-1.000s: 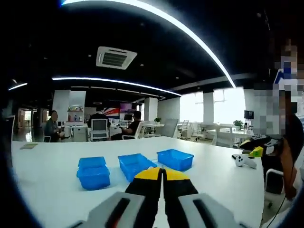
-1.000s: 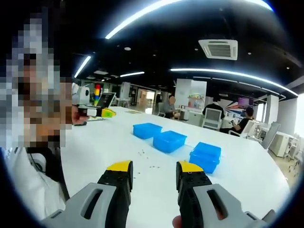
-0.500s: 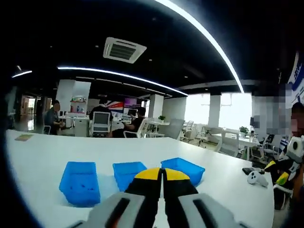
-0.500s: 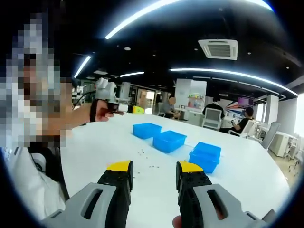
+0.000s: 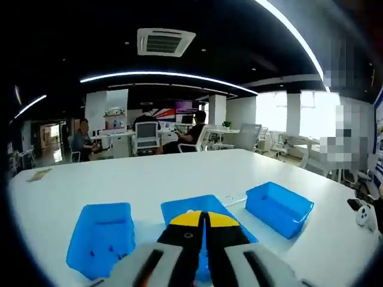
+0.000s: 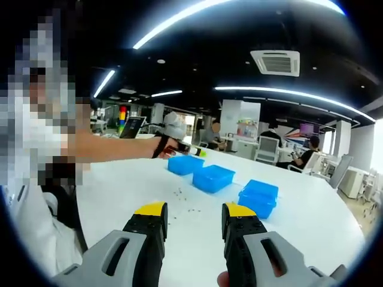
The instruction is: Pick up the resistors one by one and place each resistor into its matching bin, sorting the parts by color and model until every resistor is separated into the correct bin for its type
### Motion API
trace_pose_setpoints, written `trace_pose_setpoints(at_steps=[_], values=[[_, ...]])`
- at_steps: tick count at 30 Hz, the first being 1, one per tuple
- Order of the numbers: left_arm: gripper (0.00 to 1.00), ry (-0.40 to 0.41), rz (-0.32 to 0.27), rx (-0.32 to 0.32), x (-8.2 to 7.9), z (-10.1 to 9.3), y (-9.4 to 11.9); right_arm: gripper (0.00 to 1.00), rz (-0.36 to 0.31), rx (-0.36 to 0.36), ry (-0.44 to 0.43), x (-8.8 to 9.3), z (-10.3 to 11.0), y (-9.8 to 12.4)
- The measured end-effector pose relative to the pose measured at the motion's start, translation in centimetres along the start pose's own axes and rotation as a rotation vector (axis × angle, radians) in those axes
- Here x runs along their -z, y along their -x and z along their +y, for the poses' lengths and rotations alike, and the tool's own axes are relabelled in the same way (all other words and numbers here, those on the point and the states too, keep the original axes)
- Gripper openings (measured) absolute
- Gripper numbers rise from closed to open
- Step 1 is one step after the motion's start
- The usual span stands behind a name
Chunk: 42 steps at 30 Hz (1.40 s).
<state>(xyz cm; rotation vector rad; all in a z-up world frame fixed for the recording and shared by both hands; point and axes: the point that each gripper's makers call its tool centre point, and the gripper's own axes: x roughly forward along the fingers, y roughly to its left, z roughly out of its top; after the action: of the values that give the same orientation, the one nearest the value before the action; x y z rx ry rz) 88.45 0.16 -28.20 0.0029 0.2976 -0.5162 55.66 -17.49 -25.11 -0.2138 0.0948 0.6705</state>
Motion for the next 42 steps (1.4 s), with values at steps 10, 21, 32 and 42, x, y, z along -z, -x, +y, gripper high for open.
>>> trace_pose_setpoints(at_steps=[10,21,32,42], values=[[0.50,-0.076,0.024,0.021,0.6,-0.3,-0.3,0.38,0.001,0.003,-0.007,0.3,-0.2,-0.1],[0.49,-0.122,-0.054,0.058,-1.6,-1.4,5.5,0.38,-0.004,0.000,-0.003,-0.1,0.0,0.0],[0.43,-0.101,-0.193,0.121,0.2,-3.0,18.5,0.38,-0.007,0.004,-0.002,-0.3,-0.1,0.2],[0.46,-0.063,-0.321,0.059,4.8,-1.7,28.4,0.38,0.002,0.000,-0.007,0.1,-0.1,-0.1]])
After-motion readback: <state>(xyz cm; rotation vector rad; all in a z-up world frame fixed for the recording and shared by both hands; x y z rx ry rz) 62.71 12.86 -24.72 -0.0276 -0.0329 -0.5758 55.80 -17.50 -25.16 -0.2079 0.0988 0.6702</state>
